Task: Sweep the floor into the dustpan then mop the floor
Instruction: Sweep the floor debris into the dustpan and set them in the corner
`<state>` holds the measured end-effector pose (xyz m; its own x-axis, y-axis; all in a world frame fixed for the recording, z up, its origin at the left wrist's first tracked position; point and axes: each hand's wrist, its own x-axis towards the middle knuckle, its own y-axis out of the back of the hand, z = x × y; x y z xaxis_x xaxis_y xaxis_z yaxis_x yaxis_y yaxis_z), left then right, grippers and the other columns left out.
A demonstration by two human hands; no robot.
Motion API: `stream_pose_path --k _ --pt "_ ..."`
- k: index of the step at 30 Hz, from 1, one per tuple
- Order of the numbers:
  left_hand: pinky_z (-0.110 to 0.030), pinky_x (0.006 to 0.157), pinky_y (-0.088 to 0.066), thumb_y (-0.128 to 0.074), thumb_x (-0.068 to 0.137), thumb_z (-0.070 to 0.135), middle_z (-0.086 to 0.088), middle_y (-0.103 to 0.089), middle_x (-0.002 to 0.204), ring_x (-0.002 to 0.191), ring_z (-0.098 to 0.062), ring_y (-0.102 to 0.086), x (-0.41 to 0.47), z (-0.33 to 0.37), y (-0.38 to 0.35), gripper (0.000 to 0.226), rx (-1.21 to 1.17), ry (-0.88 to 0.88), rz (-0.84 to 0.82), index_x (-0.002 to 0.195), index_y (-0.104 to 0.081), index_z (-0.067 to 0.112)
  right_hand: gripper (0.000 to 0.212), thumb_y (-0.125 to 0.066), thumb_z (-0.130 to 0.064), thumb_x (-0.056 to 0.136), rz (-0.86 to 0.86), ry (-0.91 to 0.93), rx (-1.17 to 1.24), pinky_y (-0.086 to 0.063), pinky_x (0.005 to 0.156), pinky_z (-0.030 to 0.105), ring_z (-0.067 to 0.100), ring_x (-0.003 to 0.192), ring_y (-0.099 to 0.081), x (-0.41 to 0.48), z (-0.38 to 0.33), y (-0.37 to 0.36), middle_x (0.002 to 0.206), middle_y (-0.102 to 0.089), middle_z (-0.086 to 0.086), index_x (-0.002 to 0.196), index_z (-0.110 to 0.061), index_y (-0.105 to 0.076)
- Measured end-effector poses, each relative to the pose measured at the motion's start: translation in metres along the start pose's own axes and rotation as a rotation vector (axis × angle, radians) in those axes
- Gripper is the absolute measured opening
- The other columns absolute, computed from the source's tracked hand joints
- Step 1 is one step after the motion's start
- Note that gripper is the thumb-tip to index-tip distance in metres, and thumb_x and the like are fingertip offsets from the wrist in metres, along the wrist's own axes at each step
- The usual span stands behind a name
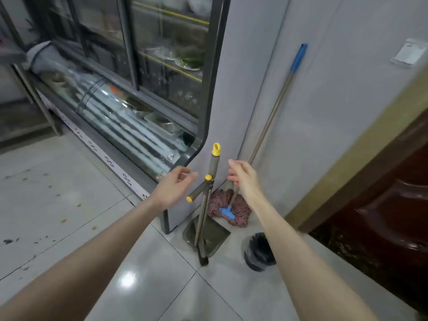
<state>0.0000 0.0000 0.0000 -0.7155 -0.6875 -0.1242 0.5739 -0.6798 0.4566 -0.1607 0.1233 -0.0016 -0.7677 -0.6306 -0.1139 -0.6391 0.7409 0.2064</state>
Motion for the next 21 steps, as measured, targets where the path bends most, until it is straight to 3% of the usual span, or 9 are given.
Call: stream_pose_path --k 4,10,16,19,21 --pt "-0.030 0.090 -0.044 -0.049 0.095 0.045 -0.004 -0.059 0.117 0.108 -0.018 -0.056 0.046 -0.019 -0.019 0.047 0.033 0.110 -0.051 0.130 -0.049 0.014 0.036 -0.057 -0.049 0.089 -0.053 -0.065 -0.038 -0.046 0.088 0.029 0.014 0.101 -0.060 0.053 0.020 -0.007 0.115 -0.061 -0.001 0.113 -0.022 -0.057" --pt "-0.023 0.083 -0.036 -0.048 0.096 0.044 0.001 -0.052 0.114 0.102 -0.012 -0.049 0.097 -0.034 -0.041 0.046 0.065 0.202 -0.065 0.132 -0.047 0.015 0.061 -0.060 -0.056 0.084 -0.124 -0.111 -0.052 -0.043 0.099 0.034 0.014 0.117 -0.053 0.110 0.040 -0.019 0.127 -0.057 -0.004 0.133 -0.020 -0.052" --pt "-0.023 0.092 -0.036 -0.046 0.098 0.039 -0.009 -0.051 0.133 0.116 -0.017 -0.049 0.122 -0.057 -0.067 0.049 0.060 0.246 -0.084 0.137 -0.042 0.009 0.026 -0.064 -0.061 0.077 -0.227 -0.072 -0.029 -0.042 0.074 0.009 -0.020 0.094 -0.056 0.138 0.052 -0.029 0.102 -0.064 -0.028 0.098 -0.047 -0.062" --pt "-0.026 0.097 -0.036 -0.043 0.098 0.043 -0.010 -0.047 0.138 0.123 -0.022 -0.047 0.134 -0.069 -0.079 0.056 0.068 0.291 -0.109 0.141 -0.037 0.008 0.013 -0.062 -0.054 0.084 -0.243 -0.054 -0.008 -0.041 0.065 -0.003 -0.025 0.088 -0.054 0.149 0.055 -0.030 0.093 -0.064 -0.035 0.095 -0.047 -0.061" --pt "-0.029 0.095 -0.040 -0.041 0.098 0.046 -0.011 -0.050 0.134 0.117 -0.022 -0.050 0.140 -0.077 -0.088 0.056 0.055 0.335 -0.121 0.140 -0.039 0.008 0.010 -0.060 -0.049 0.088 -0.253 -0.062 0.011 -0.039 0.063 -0.005 -0.024 0.083 -0.056 0.155 0.056 -0.029 0.085 -0.066 -0.034 0.094 -0.041 -0.063"
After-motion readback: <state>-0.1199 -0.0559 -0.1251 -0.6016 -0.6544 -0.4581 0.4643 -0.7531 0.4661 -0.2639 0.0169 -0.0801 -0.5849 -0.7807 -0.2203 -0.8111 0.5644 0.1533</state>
